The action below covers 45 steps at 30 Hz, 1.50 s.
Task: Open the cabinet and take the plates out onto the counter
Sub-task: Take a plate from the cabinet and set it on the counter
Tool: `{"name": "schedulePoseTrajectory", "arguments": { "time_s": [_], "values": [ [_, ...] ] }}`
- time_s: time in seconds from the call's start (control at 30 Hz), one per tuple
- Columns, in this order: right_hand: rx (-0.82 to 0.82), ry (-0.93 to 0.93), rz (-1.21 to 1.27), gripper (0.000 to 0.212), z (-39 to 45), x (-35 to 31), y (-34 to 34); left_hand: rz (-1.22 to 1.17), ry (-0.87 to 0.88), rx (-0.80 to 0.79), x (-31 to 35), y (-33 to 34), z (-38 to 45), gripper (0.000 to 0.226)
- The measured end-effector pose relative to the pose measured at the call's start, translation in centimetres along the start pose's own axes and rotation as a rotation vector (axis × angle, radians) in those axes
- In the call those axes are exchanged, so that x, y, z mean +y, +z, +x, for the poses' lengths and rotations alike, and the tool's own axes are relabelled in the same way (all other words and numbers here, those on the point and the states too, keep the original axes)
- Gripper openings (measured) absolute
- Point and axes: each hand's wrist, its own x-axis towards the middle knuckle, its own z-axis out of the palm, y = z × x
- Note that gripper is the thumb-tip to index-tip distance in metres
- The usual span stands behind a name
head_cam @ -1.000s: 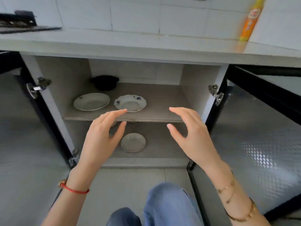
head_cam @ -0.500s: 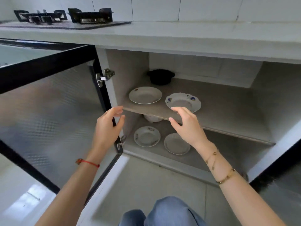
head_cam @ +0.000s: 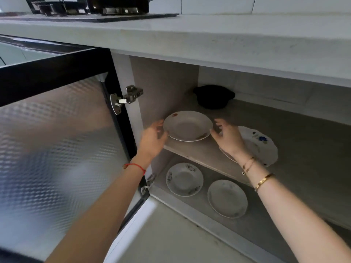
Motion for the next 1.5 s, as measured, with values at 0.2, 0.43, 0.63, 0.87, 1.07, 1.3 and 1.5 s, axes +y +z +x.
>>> {"name": "schedulePoseTrajectory", "arguments": {
  "time_s": [0.2, 0.43, 0.63, 0.87, 1.07, 1.3, 1.5],
  "values": [
    [-0.136, 0.033, -0.153, 0.044, 5.2, 1.9, 2.6, 0.105, -0.141, -0.063, -2.3, 3.1, 4.8, 0.043],
    [-0.204, 0.119, -0.097, 0.040, 7.8, 2.9, 3.8, 0.159, -0.183, -0.159, -3.5, 4.4, 6.3, 0.037],
    [-0.232, 0.168, -0.079, 0.036, 8.0, 3.0, 4.0, 0.095, -0.208, -0.124, -3.0, 4.5, 5.8, 0.042],
    [-0.074, 0.087, 0.054, 0.030, 5.8, 1.9, 2.5, -0.137, -0.227, 0.012, -2.1, 3.3, 2.3, 0.027],
    [0.055, 0.046, 0.179, 0.032, 0.4, 0.3, 0.8, -0.167, -0.147, 0.107, -0.1, 0.2, -2.6, 0.035],
    [0.009, 0.175, 0.259, 0.034, -9.8, -3.1, -2.5, -0.240, -0.208, 0.027, 3.7, -5.5, -11.5, 0.051],
    [-0.061, 0.263, 0.300, 0.038, -19.1, -10.0, -9.2, -0.254, -0.251, -0.042, 9.0, -13.3, -19.2, 0.050]
  ]
}}
